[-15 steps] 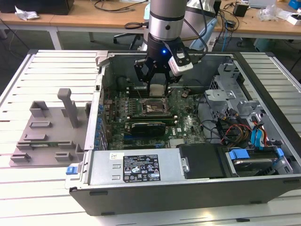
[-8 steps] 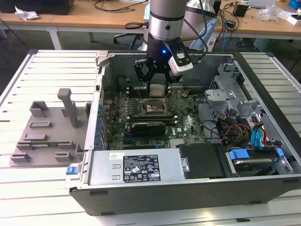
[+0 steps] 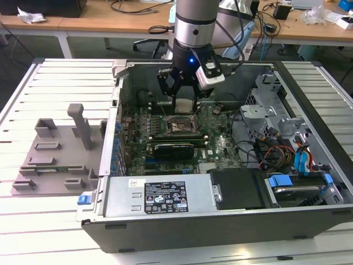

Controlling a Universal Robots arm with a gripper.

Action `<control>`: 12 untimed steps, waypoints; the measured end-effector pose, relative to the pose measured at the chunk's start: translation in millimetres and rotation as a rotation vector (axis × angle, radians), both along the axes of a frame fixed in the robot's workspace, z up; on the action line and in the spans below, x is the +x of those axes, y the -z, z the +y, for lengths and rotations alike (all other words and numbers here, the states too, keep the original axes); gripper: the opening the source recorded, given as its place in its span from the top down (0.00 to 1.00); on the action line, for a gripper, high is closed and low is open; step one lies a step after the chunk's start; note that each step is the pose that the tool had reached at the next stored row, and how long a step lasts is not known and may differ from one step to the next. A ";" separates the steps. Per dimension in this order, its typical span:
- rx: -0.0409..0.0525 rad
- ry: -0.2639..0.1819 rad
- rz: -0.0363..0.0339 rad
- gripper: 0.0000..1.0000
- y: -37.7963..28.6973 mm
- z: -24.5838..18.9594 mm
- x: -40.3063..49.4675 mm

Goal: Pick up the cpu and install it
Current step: 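Place the cpu into insertion slot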

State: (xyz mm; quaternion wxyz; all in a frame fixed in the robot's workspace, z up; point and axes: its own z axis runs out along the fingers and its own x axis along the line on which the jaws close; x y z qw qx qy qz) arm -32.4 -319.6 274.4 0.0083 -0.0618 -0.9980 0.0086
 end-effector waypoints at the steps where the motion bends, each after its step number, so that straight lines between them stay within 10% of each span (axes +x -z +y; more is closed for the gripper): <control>1: 0.0000 0.020 0.0000 0.45 0.0 0.0 0.0; 12: 0.0000 0.186 0.0000 0.45 0.1 0.0 0.0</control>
